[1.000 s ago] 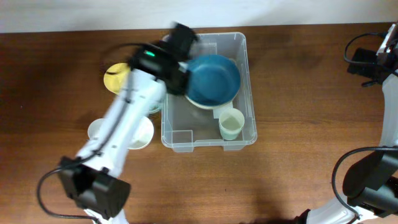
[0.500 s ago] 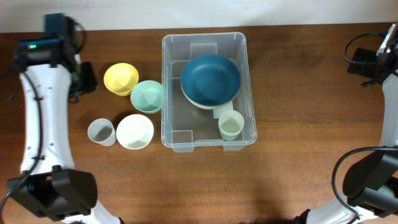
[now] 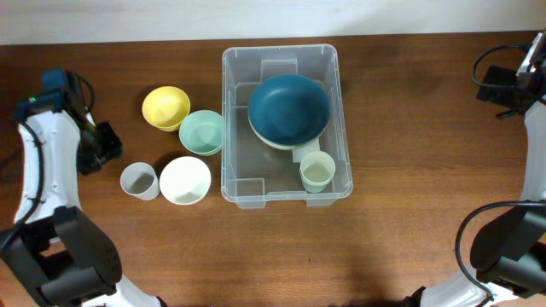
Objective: Pack container
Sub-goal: 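Lower the left gripper onto the grey cup rim and grasp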
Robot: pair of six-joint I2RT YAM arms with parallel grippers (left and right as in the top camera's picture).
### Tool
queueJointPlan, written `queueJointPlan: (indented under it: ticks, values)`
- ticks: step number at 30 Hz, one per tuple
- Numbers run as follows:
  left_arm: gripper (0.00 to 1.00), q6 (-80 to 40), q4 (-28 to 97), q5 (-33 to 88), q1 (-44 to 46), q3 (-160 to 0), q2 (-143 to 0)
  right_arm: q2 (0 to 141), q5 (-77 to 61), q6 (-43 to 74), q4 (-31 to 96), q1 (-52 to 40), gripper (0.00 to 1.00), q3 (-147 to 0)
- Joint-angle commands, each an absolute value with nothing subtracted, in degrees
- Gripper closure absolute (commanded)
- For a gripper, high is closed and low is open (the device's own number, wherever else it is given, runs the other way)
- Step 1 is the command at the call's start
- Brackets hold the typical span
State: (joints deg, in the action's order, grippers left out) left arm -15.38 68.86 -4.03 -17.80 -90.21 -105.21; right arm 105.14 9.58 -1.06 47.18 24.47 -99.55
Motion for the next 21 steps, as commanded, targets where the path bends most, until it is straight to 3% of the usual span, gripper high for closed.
queueJointPlan:
  ticks: [1, 11, 17, 21]
  values:
    - [0.59, -17.17, 66.11, -1.85, -17.8, -84.6, -103.9, 103.77, 9.69, -0.36, 47.18, 24.77, 0.01, -100.4]
    - [0.59, -17.12, 58.96, 0.89, -17.8, -74.13, -103.9, 103.77, 9.69, -0.36, 47.18, 24.77, 0.01, -100.4]
    - [0.95, -17.12, 57.1, 0.89, -17.8, -72.75, -103.9, 103.77, 9.69, -0.36, 47.18, 24.77, 0.01, -100.4]
    - [0.99, -17.12, 56.58, -0.21, -17.8, -72.93, -103.77, 103.77, 9.69, -0.36, 47.18, 24.77, 0.01, -100.4]
